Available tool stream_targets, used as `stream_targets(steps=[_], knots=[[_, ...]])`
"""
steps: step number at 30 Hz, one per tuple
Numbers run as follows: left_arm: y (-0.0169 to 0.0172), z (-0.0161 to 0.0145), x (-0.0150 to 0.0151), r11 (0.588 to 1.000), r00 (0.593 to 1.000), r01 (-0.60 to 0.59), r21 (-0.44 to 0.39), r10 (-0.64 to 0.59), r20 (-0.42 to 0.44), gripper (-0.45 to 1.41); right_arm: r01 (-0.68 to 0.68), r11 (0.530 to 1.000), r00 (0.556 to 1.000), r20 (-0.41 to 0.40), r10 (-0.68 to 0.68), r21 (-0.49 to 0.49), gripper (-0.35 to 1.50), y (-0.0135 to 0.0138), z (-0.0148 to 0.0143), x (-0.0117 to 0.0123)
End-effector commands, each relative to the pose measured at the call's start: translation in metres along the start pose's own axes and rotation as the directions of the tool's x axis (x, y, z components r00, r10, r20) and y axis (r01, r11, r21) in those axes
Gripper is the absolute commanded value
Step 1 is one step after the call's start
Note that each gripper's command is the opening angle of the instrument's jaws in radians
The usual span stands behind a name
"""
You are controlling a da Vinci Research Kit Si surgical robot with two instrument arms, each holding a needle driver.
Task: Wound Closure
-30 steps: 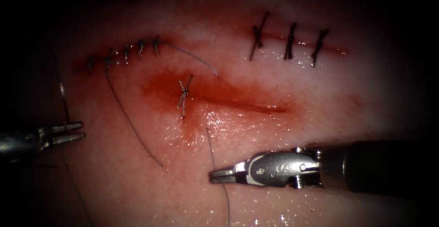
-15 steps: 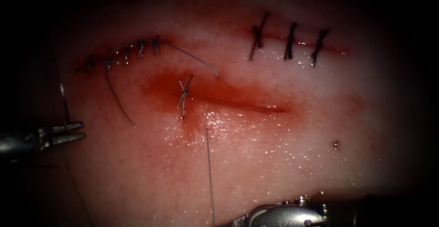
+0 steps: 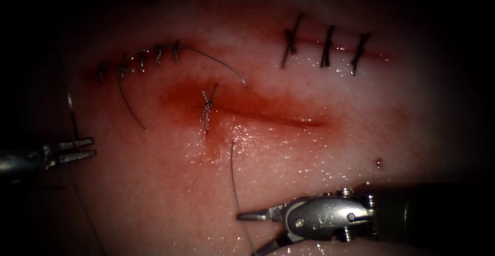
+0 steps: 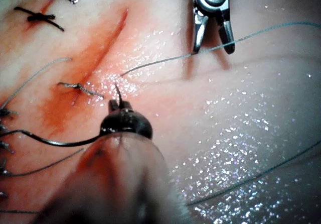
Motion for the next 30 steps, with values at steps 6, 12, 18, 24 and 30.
stream_targets(steps=[6, 12, 18, 24, 30], knots=[[0.0006, 0.0007, -0.0003, 1.000, 1.000, 0.001, -0.003, -0.001, 0.001, -0.45, 0.017, 0.998, 1.000, -0.011, -0.018, -0.058, 1.18, 0.0050, 0.0002, -0.0017], [0.0007, 0.0009, -0.0003, 1.000, 1.000, 0.000, -0.003, 0.000, 0.003, -0.45, 0.026, 0.997, 1.000, -0.010, -0.027, -0.072, 1.16, 0.0080, 0.0020, -0.0046], [0.0007, 0.0013, -0.0003, 1.000, 1.000, -0.001, -0.005, 0.001, 0.002, -0.45, 0.020, 0.998, 1.000, -0.018, -0.021, -0.062, 1.11, 0.0093, 0.0049, -0.0071], [0.0008, 0.0017, -0.0005, 1.000, 1.000, -0.006, -0.011, 0.007, 0.008, -0.45, 0.017, 0.998, 1.000, -0.015, -0.018, -0.067, 0.96, 0.0103, 0.0066, -0.0084], [0.0008, 0.0017, -0.0005, 1.000, 1.000, -0.006, -0.010, 0.006, 0.009, -0.45, 0.008, 0.997, 1.000, -0.021, -0.010, -0.071, -0.16, 0.0106, 0.0070, -0.0082]])
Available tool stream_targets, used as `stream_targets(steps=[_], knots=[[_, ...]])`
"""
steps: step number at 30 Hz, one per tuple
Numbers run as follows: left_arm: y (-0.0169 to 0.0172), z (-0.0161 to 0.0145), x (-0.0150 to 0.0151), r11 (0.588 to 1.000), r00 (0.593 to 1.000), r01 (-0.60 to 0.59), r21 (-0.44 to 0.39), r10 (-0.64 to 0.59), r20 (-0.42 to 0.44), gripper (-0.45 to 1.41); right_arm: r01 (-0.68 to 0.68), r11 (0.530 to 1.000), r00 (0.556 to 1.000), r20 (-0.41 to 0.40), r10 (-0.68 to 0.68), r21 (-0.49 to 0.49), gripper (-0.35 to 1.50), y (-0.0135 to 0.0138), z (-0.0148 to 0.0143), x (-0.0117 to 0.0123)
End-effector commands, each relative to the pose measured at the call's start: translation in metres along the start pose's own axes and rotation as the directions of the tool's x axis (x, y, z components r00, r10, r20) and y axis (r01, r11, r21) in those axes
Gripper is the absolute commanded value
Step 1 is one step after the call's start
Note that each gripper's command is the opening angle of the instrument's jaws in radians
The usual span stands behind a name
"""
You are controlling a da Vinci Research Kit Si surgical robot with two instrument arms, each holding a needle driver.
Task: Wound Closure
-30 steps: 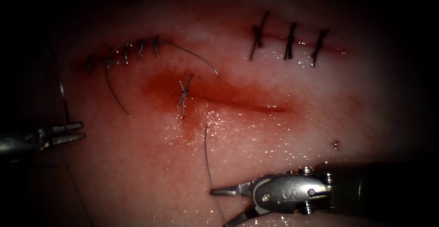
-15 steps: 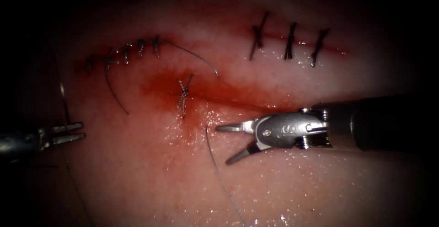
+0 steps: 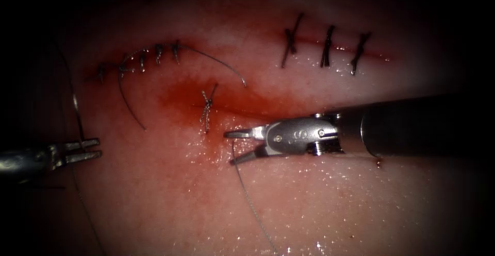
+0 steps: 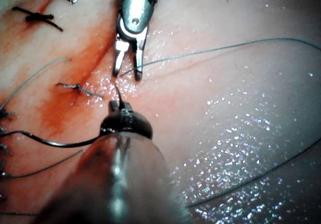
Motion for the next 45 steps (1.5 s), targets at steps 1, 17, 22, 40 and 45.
stream_targets(steps=[1, 17, 22, 40, 45], knots=[[0.0006, 0.0008, -0.0002, 1.000, 1.000, 0.002, -0.002, -0.002, 0.001, -0.45, -0.001, 1.000, 1.000, -0.003, 0.001, 0.008, -0.35, -0.0005, 0.0010, -0.0002], [0.0006, 0.0007, -0.0003, 1.000, 1.000, 0.002, -0.002, -0.002, 0.001, -0.45, 0.022, 0.994, 1.000, -0.013, -0.021, 0.106, -0.35, -0.0079, -0.0026, 0.0030], [0.0006, 0.0008, -0.0003, 1.000, 1.000, 0.002, -0.001, -0.002, 0.001, -0.45, 0.041, 0.987, 0.999, -0.016, -0.039, 0.158, -0.35, -0.0121, -0.0039, 0.0047], [0.0007, 0.0007, -0.0002, 1.000, 1.000, 0.002, -0.002, -0.002, 0.005, -0.45, 0.076, 0.927, 0.996, 0.023, -0.090, 0.367, -0.35, -0.0204, -0.0060, 0.0105], [0.0007, 0.0007, -0.0002, 1.000, 1.000, 0.002, -0.002, -0.002, 0.005, -0.45, 0.069, 0.952, 0.996, 0.027, -0.081, 0.298, 0.98, -0.0189, -0.0063, 0.0106]])
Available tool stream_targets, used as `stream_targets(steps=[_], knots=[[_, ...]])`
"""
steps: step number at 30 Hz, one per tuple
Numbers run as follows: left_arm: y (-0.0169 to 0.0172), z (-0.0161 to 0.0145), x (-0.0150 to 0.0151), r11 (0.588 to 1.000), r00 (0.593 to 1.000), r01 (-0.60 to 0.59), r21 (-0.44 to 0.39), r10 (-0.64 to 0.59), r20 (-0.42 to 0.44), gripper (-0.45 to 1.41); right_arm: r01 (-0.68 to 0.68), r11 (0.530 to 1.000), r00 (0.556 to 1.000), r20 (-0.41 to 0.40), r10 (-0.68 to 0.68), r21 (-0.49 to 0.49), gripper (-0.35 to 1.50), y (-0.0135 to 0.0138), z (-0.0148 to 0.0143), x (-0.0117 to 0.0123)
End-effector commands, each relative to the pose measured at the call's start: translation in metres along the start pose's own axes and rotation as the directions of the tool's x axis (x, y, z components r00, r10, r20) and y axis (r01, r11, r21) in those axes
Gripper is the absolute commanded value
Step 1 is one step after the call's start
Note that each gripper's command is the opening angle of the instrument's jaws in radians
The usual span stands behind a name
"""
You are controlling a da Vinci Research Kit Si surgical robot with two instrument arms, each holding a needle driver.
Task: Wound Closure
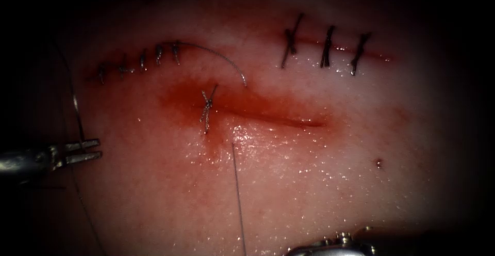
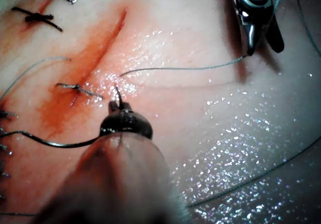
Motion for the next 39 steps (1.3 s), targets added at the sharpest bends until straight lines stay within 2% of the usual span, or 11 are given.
stream_targets(steps=[1, 6, 9, 10, 12, 17, 19, 23, 28, 36, 39], knots=[[0.0006, 0.0007, -0.0003, 1.000, 1.000, 0.001, -0.003, -0.001, 0.001, -0.45, -0.012, 0.999, 1.000, -0.003, 0.012, -0.052, 1.11, 0.0008, 0.0002, -0.0003], [0.0006, 0.0007, -0.0003, 1.000, 1.000, 0.001, -0.003, -0.001, 0.001, -0.45, -0.058, 0.987, 0.997, -0.056, 0.051, -0.147, 1.30, 0.0049, -0.0023, -0.0007], [0.0006, 0.0007, -0.0003, 1.000, 1.000, 0.001, -0.003, -0.001, 0.001, -0.45, -0.080, 0.978, 0.992, -0.111, 0.059, -0.192, 1.30, 0.0075, -0.0035, -0.0014], [0.0006, 0.0007, -0.0003, 1.000, 1.000, 0.001, -0.003, -0.001, 0.001, -0.45, -0.076, 0.974, 0.992, -0.110, 0.053, -0.214, 1.30, 0.0092, -0.0041, -0.0022], [0.0006, 0.0007, -0.0003, 1.000, 1.000, 0.001, -0.003, -0.001, 0.001, -0.45, -0.077, 0.970, 0.993, -0.106, 0.054, -0.231, 1.30, 0.0100, -0.0042, -0.0027], [0.0006, 0.0006, -0.0003, 1.000, 1.000, 0.001, -0.004, -0.001, 0.001, -0.45, -0.072, 0.957, 0.995, -0.085, 0.050, -0.280, 1.28, 0.0140, -0.0041, -0.0071], [0.0006, 0.0006, -0.0003, 1.000, 1.000, 0.001, -0.004, -0.001, 0.001, -0.45, -0.068, 0.957, 0.995, -0.083, 0.046, -0.282, 1.28, 0.0143, -0.0040, -0.0078], [0.0005, 0.0007, -0.0003, 1.000, 1.000, 0.001, -0.004, -0.001, 0.001, -0.45, -0.078, 0.953, 0.996, -0.070, 0.060, -0.293, 1.13, 0.0159, -0.0035, -0.0106], [0.0006, 0.0009, -0.0003, 1.000, 1.000, 0.002, -0.001, -0.002, 0.002, -0.45, -0.133, 0.937, 0.991, -0.071, 0.116, -0.323, 1.06, 0.0181, -0.0017, -0.0128], [0.0004, 0.0016, -0.0009, 1.000, 1.000, -0.009, -0.003, 0.009, 0.015, -0.45, -0.195, 0.918, 0.979, -0.131, 0.158, -0.346, 0.93, 0.0202, 0.0018, -0.0126], [0.0003, 0.0016, -0.0010, 1.000, 1.000, -0.011, -0.004, 0.011, 0.018, -0.45, -0.197, 0.917, 0.978, -0.134, 0.159, -0.348, 0.62, 0.0204, 0.0024, -0.0123]])
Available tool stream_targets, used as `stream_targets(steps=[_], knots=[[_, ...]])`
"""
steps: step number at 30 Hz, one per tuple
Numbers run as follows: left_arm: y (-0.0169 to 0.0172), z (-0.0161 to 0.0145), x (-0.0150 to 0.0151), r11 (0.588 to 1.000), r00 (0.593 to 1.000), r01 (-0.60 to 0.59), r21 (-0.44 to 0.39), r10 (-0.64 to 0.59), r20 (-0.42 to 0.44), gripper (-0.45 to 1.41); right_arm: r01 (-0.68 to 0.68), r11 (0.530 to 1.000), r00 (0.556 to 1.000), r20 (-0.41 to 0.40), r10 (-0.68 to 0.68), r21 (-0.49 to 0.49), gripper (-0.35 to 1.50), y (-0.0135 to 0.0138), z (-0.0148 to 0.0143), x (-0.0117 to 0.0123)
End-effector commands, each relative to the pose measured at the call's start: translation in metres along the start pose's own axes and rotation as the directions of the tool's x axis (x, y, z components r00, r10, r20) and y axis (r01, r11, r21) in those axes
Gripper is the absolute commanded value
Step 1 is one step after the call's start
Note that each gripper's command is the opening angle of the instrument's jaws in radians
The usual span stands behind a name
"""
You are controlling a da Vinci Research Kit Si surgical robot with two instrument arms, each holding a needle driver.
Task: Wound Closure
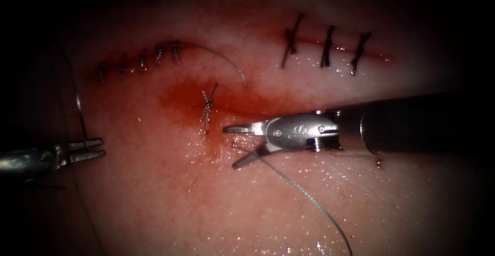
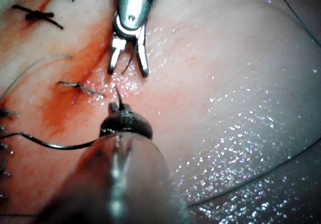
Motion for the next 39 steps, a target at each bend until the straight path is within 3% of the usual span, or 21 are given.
stream_targets(steps=[1, 9, 26, 35, 36, 37, 39], knots=[[0.0007, 0.0007, -0.0002, 1.000, 1.000, 0.001, -0.004, -0.001, 0.001, -0.45, 0.002, 0.999, 1.000, -0.013, -0.002, 0.032, -0.35, -0.0007, 0.0010, -0.0004], [0.0007, 0.0006, -0.0002, 1.000, 1.000, 0.002, -0.004, -0.002, 0.001, -0.45, 0.032, 0.998, 0.999, -0.017, -0.031, 0.051, -0.35, -0.0019, -0.0005, 0.0001], [0.0008, 0.0007, -0.0001, 1.000, 1.000, 0.003, -0.002, -0.003, 0.002, -0.45, 0.068, 0.987, 0.998, -0.002, -0.068, 0.148, -0.35, -0.0094, -0.0031, 0.0031], [0.0009, 0.0007, 0.0000, 1.000, 1.000, 0.004, -0.001, -0.004, 0.003, -0.45, 0.072, 0.982, 0.997, 0.016, -0.076, 0.173, -0.35, -0.0097, -0.0031, 0.0034], [0.0009, 0.0007, 0.0000, 1.000, 1.000, 0.004, -0.001, -0.004, 0.003, -0.45, 0.072, 0.983, 0.997, 0.027, -0.077, 0.168, 0.26, -0.0097, -0.0031, 0.0034], [0.0009, 0.0007, 0.0000, 1.000, 1.000, 0.004, -0.001, -0.004, 0.003, -0.45, 0.071, 0.985, 0.997, 0.031, -0.077, 0.156, 0.66, -0.0096, -0.0032, 0.0034], [0.0009, 0.0007, 0.0000, 1.000, 1.000, 0.004, -0.001, -0.004, 0.003, -0.45, 0.072, 0.989, 0.996, 0.043, -0.077, 0.126, 1.16, -0.0092, -0.0038, 0.0032]])
